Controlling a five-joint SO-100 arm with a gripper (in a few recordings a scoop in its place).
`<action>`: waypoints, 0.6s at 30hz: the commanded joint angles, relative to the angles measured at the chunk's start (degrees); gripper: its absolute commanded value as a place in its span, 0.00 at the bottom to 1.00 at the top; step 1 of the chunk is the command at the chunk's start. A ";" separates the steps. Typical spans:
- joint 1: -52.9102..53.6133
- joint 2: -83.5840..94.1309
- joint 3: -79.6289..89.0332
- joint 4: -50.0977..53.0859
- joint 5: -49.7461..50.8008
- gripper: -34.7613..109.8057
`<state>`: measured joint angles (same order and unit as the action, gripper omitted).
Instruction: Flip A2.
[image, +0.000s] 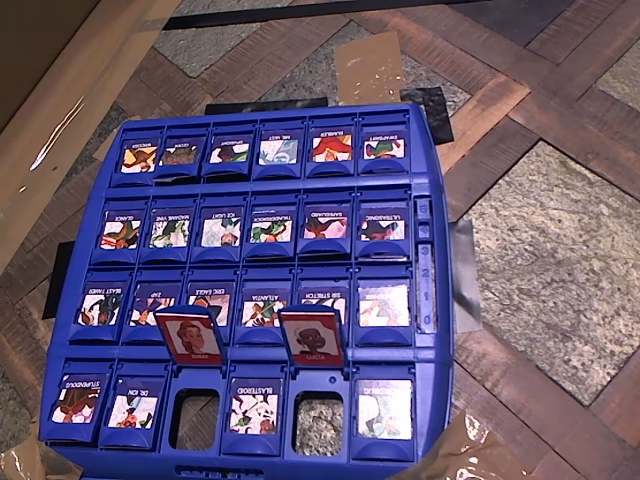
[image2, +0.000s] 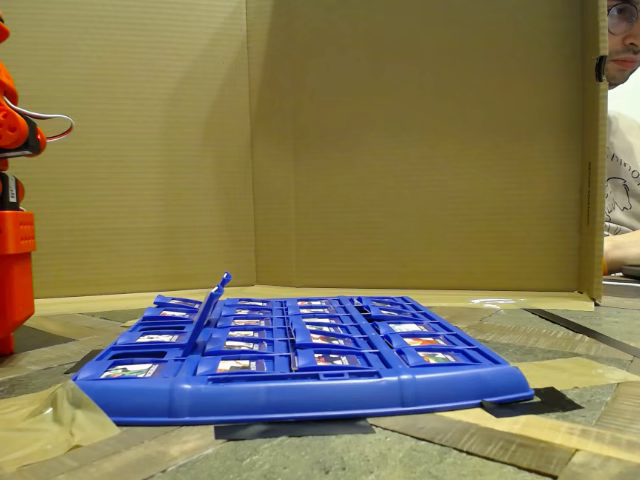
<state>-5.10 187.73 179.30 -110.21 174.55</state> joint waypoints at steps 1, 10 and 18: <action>-0.26 0.26 0.09 -0.18 2.29 0.24; -0.35 0.18 -1.32 12.22 2.02 0.24; -0.44 0.26 -3.16 29.44 2.29 0.24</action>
<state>-5.19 187.91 178.42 -85.17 174.55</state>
